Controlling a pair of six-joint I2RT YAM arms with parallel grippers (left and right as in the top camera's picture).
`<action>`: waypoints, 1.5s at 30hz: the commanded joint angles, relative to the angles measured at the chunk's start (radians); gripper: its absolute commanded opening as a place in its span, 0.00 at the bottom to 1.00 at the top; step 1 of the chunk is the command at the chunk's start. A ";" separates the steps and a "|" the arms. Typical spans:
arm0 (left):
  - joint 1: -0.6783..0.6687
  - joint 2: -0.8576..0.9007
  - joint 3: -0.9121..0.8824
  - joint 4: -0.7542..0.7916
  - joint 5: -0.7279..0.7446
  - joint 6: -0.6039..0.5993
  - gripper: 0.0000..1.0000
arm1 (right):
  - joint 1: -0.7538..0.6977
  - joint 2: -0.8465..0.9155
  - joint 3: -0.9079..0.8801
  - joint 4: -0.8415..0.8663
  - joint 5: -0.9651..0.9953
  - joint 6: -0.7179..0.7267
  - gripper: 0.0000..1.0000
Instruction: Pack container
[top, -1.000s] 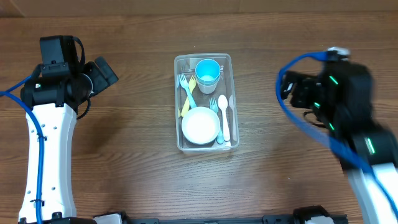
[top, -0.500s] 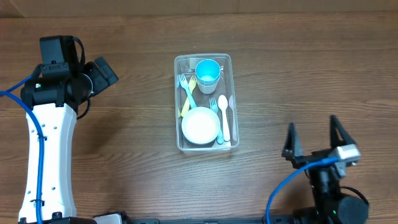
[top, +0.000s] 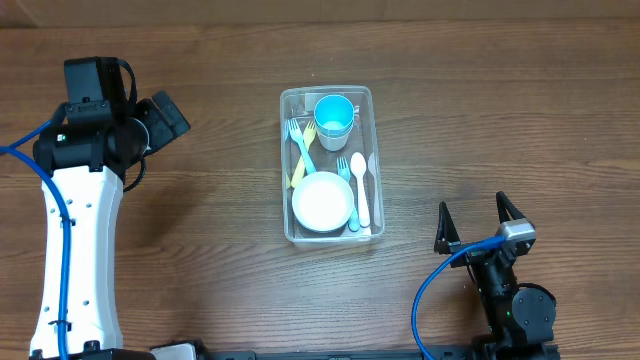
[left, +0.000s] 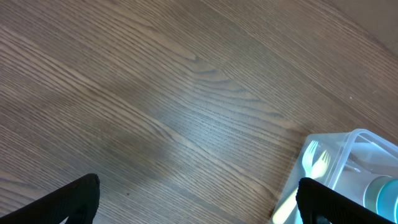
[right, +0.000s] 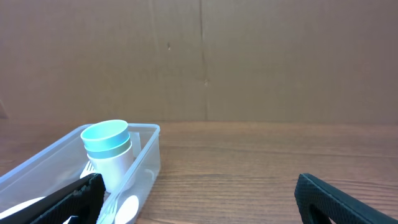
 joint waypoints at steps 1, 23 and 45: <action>0.003 -0.005 0.010 0.001 0.005 0.022 1.00 | -0.004 -0.012 -0.010 -0.028 -0.009 -0.005 1.00; 0.003 -0.005 0.006 0.000 0.005 0.022 1.00 | -0.004 -0.012 -0.010 -0.071 -0.009 -0.005 1.00; -0.219 -1.318 -0.264 -0.051 -0.027 0.095 1.00 | -0.004 -0.012 -0.010 -0.071 -0.009 -0.005 1.00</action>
